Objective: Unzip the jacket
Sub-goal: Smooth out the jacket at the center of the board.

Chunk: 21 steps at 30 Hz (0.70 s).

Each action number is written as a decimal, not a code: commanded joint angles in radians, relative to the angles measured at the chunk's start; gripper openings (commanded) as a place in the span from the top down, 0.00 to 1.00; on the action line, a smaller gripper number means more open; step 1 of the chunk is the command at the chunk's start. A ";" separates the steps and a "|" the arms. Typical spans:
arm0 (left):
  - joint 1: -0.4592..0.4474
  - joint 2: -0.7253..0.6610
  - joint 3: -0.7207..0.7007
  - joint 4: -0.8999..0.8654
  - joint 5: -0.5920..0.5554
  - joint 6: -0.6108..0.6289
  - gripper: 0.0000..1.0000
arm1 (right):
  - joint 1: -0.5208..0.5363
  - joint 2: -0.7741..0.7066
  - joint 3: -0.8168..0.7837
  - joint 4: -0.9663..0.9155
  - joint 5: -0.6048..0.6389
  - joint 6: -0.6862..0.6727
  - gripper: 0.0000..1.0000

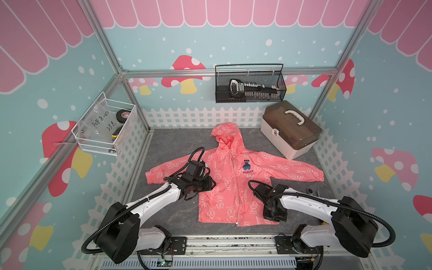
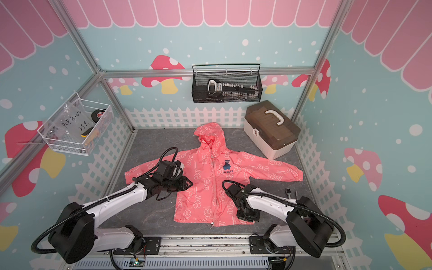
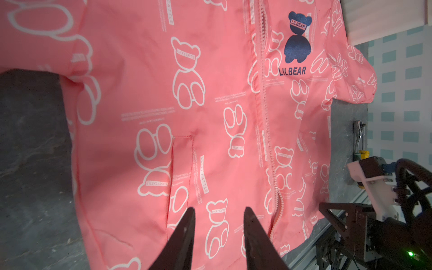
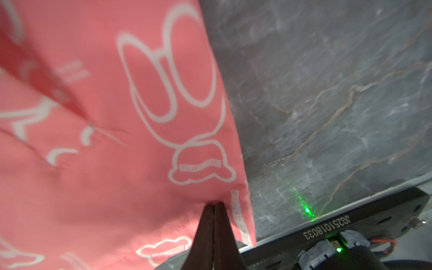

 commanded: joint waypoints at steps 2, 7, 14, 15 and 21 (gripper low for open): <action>0.006 -0.020 0.035 -0.032 -0.035 0.029 0.63 | 0.004 -0.142 0.124 -0.115 0.167 0.039 1.00; 0.018 0.054 0.136 -0.062 -0.069 0.048 0.64 | -0.013 -0.208 0.263 -0.074 0.266 -0.146 0.98; 0.160 0.225 0.281 0.006 -0.052 0.005 0.65 | -0.229 -0.083 0.260 0.496 0.038 -0.537 0.93; 0.183 0.251 0.296 0.028 -0.037 -0.013 0.66 | -0.252 -0.025 0.283 0.588 -0.031 -0.586 0.93; 0.222 0.375 0.344 0.189 0.051 -0.141 0.73 | -0.270 0.464 0.730 0.657 -0.285 -0.807 0.89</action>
